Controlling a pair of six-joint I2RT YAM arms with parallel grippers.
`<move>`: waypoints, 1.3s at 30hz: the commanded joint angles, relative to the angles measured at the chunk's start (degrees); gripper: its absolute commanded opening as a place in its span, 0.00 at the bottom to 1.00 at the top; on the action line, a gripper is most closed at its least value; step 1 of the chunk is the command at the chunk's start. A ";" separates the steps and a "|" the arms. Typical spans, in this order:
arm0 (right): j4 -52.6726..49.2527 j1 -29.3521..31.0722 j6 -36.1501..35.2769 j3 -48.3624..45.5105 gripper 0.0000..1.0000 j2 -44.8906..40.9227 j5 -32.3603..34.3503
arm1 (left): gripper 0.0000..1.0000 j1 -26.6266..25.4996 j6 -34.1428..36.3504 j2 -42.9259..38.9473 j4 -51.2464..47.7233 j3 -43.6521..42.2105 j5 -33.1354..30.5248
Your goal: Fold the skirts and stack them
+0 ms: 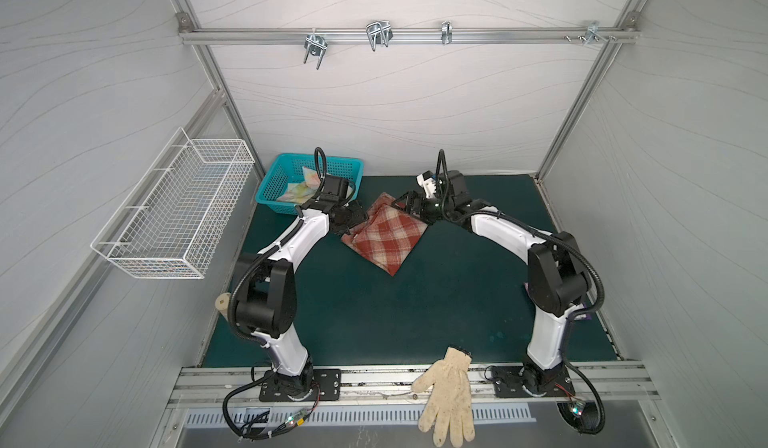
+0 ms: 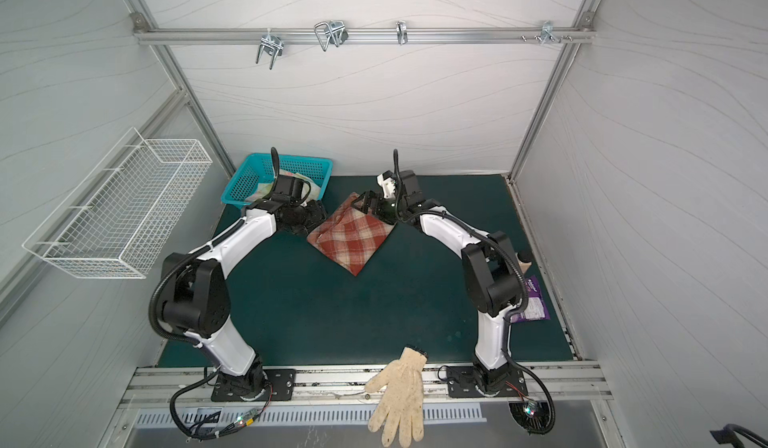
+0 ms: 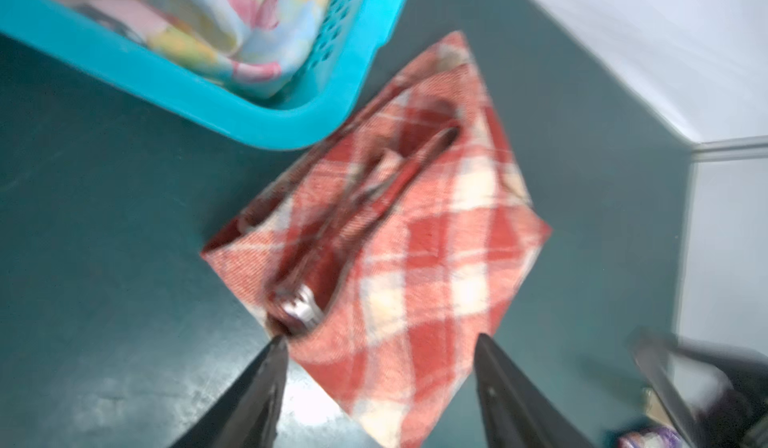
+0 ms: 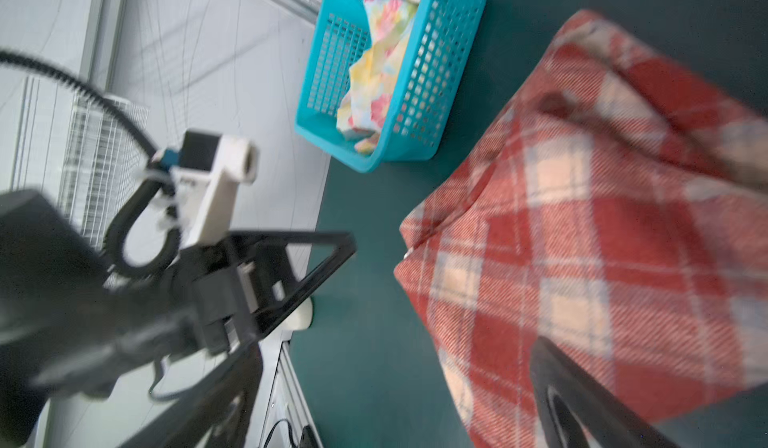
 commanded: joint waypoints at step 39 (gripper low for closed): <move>2.87 -3.97 1.48 -19.49 0.99 5.01 3.77 | 0.93 -3.13 -5.02 21.38 3.54 4.82 -0.17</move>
